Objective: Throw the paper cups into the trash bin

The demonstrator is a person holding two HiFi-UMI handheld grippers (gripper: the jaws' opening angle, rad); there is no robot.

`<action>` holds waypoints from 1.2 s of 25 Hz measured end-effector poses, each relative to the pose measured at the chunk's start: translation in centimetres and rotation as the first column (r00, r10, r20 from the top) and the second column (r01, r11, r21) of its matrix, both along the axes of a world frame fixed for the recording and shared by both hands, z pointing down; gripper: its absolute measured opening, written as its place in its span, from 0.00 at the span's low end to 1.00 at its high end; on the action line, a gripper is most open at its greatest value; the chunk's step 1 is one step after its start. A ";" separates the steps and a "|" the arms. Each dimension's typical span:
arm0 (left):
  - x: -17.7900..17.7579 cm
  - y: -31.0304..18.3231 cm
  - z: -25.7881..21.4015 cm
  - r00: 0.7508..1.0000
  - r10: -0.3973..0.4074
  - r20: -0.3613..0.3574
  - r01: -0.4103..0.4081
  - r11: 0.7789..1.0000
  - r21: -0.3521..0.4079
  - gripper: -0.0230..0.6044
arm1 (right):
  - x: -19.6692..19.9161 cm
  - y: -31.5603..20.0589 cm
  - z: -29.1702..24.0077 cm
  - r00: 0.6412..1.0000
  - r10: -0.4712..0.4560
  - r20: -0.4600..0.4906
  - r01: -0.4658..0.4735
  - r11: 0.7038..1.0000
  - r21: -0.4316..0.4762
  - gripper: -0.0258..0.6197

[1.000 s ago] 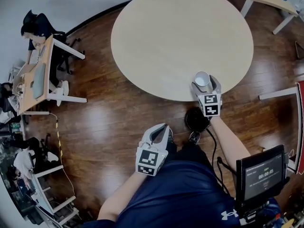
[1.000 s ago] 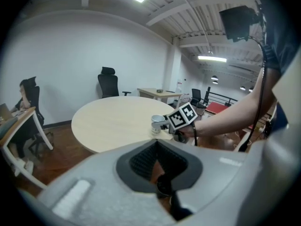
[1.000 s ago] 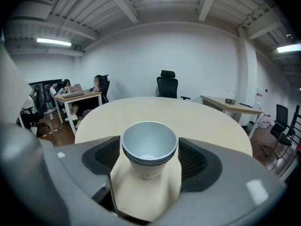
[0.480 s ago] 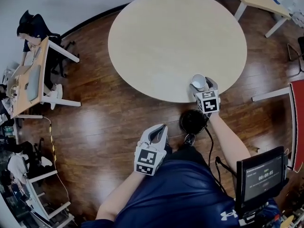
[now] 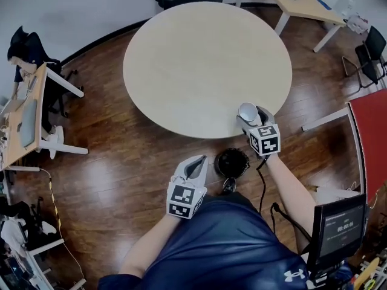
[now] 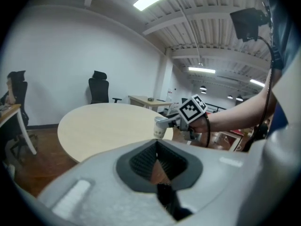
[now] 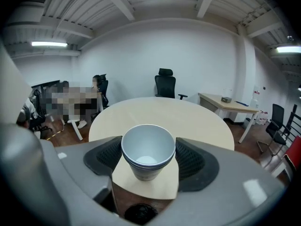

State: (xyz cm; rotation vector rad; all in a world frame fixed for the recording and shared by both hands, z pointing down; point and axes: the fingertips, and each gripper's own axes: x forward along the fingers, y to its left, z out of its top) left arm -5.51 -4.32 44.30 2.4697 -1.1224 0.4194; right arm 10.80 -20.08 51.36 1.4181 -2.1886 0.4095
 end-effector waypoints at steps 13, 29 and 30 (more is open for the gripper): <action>6.0 1.2 1.8 0.957 0.281 -0.069 -0.285 0.957 -0.051 0.04 | 9.7 10.1 -1.8 0.981 0.196 -0.003 -0.196 0.981 -0.017 0.60; 8.1 6.0 3.6 0.980 0.183 0.078 -0.170 0.974 -0.152 0.04 | 10.2 18.0 9.1 0.995 0.094 0.034 -0.088 0.984 -0.153 0.60; 7.9 6.7 3.8 0.982 0.167 0.086 -0.152 0.975 -0.159 0.04 | 9.6 18.3 9.7 0.997 0.073 0.038 -0.066 0.985 -0.157 0.60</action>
